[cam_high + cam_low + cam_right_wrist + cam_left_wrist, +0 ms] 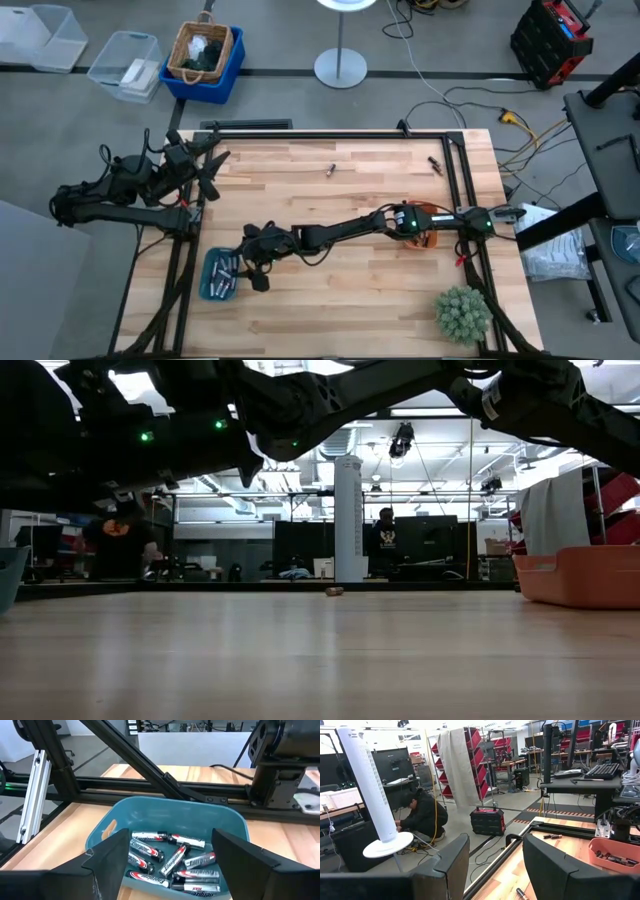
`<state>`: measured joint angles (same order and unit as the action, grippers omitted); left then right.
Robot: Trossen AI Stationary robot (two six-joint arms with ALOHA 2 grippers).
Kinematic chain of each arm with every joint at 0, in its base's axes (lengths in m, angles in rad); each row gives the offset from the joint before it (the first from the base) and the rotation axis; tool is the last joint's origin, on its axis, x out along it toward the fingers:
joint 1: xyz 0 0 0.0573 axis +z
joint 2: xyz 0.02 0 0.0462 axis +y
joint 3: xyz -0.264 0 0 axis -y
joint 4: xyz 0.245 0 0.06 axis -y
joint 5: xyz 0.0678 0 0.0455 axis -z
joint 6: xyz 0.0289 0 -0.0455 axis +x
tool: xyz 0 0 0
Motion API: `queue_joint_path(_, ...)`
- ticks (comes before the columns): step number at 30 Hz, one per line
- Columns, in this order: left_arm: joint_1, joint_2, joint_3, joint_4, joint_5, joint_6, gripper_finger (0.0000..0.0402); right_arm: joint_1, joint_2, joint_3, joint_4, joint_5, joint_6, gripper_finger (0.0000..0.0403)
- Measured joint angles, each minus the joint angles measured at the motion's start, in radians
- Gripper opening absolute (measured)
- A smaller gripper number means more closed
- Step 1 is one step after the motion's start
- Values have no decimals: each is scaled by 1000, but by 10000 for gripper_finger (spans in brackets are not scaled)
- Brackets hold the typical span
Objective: Sort batteries
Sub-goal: Put the black battery into the orange bin
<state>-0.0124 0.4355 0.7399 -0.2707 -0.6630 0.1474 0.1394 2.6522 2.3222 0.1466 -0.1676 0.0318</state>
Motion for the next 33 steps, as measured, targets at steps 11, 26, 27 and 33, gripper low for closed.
queue_joint_path(11, 0, 0, 0, -2, 1, 0, 165, 0, -61, 13, -184, 4, -56, 280)
queue_joint_path(26, 0, 2, 0, -13, 1, 0, 165, -11, -271, 13, -909, 264, -216, 254)
queue_joint_path(27, 0, 3, -1, -16, 1, 0, 165, -17, -282, 13, -951, 290, -226, 255)
queue_joint_path(33, 0, 12, -3, -20, 1, 0, 165, -86, -341, 13, -1198, 370, -220, 263)
